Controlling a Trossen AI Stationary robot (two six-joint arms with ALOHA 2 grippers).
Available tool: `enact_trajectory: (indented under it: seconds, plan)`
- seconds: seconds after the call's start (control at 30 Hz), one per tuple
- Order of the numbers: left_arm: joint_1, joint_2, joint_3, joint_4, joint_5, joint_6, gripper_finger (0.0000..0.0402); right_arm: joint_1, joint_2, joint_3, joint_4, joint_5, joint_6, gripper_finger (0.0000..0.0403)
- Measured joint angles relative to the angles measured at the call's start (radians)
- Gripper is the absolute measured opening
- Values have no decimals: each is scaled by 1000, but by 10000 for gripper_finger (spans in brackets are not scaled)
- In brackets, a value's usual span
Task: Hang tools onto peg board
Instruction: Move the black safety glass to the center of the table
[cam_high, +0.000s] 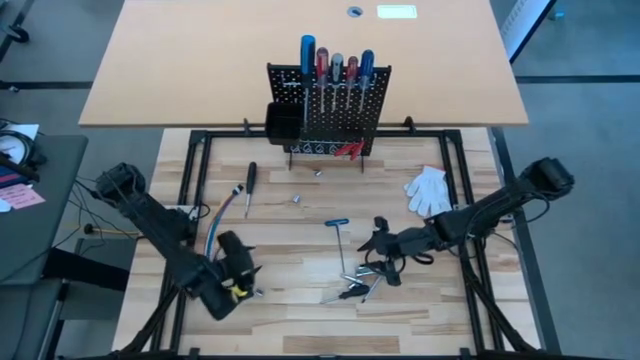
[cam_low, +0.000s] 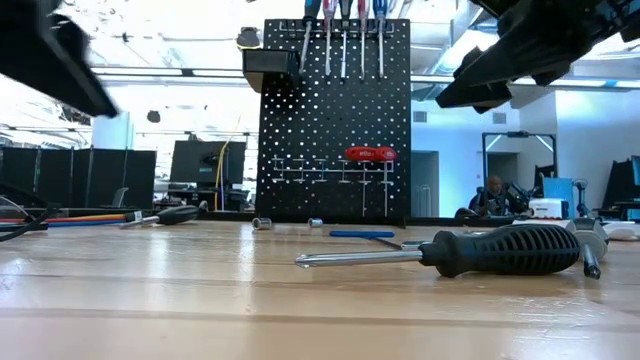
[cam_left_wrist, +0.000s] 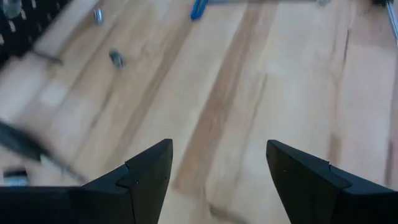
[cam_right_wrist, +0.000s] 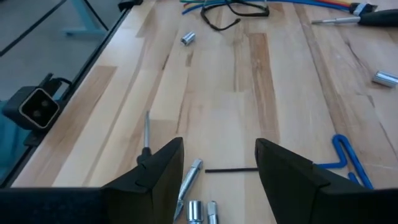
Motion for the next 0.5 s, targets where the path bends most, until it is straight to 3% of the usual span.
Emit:
enact_trajectory:
  seconds: [0.1,0.23,0.37,0.5]
  plan:
    - [-47,0,1,-18,78,-65,256,4,0,0,0,0,0,207]
    - [-88,-1,12,4,302,-77,256,-1,0,0,14,0,0,207]
    - [-117,40,9,29,565,67,256,-22,0,1,13,0,0,207]
    - [-128,83,10,22,705,148,256,-45,0,1,11,0,0,207]
